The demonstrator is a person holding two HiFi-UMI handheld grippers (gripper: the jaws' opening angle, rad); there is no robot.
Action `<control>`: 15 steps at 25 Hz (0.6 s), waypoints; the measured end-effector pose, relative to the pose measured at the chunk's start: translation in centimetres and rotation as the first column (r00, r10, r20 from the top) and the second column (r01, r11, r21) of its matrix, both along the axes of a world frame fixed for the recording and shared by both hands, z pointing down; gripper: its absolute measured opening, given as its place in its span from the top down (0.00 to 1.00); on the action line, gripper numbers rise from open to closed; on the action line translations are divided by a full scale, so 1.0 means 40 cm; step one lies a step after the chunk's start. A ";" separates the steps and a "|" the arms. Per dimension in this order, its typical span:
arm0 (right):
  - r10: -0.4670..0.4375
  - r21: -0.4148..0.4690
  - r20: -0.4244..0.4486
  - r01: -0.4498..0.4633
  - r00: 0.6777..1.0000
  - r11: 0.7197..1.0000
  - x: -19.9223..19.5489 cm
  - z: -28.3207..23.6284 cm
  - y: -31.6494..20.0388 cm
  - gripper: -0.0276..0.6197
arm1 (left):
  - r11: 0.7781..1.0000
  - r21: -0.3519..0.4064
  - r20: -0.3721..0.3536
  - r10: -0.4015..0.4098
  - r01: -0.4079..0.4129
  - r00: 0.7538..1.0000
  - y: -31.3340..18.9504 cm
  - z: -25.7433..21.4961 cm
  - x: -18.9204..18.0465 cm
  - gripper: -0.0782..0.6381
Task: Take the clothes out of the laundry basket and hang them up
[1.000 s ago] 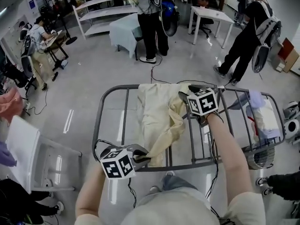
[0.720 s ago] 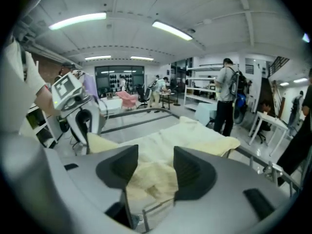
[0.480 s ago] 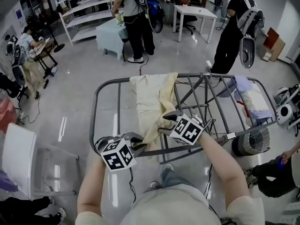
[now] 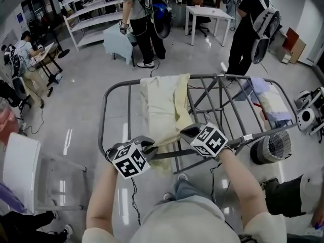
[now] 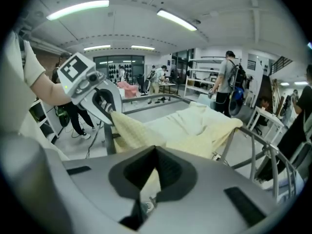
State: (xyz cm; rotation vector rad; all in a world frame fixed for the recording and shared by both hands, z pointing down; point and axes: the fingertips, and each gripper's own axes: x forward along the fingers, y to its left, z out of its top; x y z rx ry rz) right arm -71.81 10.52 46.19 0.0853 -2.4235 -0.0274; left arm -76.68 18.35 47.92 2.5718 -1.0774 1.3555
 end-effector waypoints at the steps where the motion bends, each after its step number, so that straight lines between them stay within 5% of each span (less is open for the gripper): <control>1: 0.016 -0.004 0.009 -0.016 1.000 1.000 0.024 -0.014 0.011 0.95 | 1.000 0.021 0.023 -0.012 0.011 1.000 -0.005 0.004 -0.002 0.84; 7: 0.091 -0.013 -0.010 -0.091 0.996 0.996 0.132 -0.008 0.111 0.95 | 0.998 0.063 0.114 -0.020 0.013 0.993 -0.018 0.037 0.026 0.83; 15: 0.199 -0.010 0.050 -0.199 0.979 0.980 0.159 -0.002 0.139 0.95 | 0.998 -0.034 -0.165 -0.053 0.048 0.985 0.040 0.000 0.051 0.63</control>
